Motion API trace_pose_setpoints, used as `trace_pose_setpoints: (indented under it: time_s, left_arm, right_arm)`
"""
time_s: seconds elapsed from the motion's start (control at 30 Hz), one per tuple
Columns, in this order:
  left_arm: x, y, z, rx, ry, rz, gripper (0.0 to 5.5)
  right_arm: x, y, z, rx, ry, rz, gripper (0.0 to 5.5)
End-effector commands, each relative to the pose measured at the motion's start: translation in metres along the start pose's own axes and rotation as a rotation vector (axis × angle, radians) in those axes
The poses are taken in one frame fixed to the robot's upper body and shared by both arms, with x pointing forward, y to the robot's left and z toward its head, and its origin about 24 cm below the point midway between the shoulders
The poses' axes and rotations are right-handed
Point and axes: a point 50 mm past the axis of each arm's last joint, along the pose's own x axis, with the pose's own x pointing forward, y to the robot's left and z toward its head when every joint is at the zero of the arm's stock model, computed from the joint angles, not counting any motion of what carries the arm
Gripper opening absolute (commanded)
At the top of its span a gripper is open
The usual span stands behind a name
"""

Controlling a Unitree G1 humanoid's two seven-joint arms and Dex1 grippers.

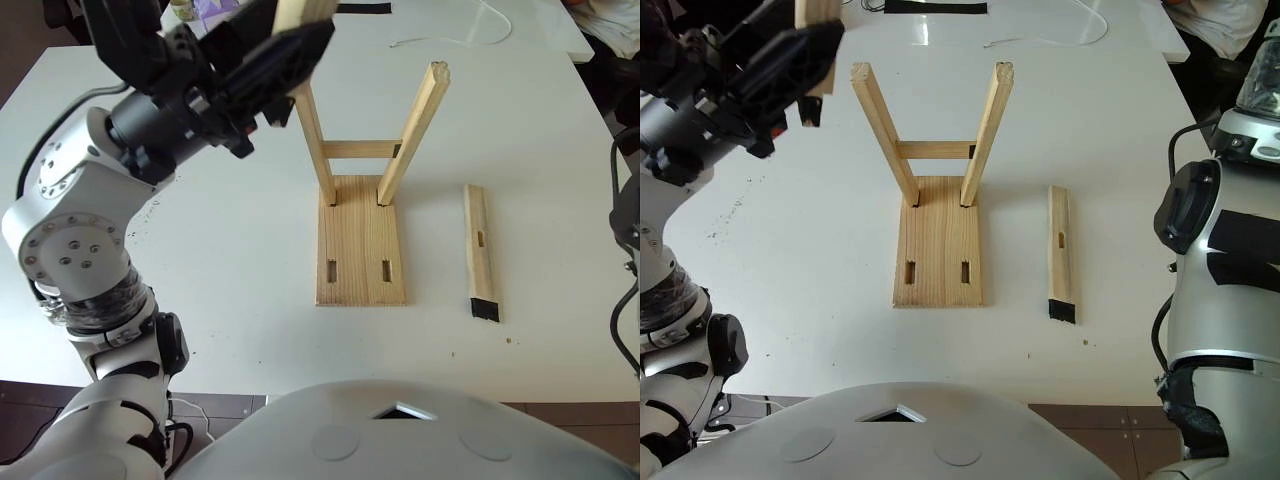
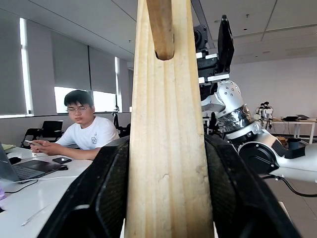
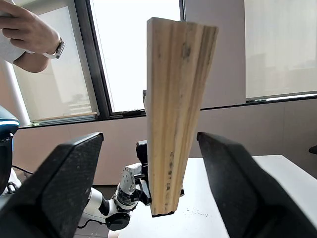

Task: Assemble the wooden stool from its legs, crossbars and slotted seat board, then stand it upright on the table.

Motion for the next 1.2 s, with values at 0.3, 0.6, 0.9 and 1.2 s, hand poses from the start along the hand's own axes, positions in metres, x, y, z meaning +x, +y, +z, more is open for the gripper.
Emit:
trace_pose_setpoints:
  time_s: [0.3,0.6,0.9,1.2]
  left_arm:
    - [-0.001,-0.005,-0.025,-0.040,0.082,-0.097,2.02]
    - [-0.003,-0.005,-0.031,-0.070,0.077,-0.098,2.02]
    - [-0.003,0.000,-0.026,-0.069,0.060,-0.091,2.02]
    - [-0.008,0.019,-0.034,-0.038,0.133,0.018,3.35]
  right_arm:
    - [0.017,0.004,0.000,0.012,0.022,0.046,3.51]
    - [0.013,0.002,-0.005,0.005,0.011,0.025,2.60]
    - [0.000,0.004,-0.017,0.010,0.039,0.009,2.06]
    - [-0.004,0.006,-0.034,-0.058,0.010,-0.111,2.04]
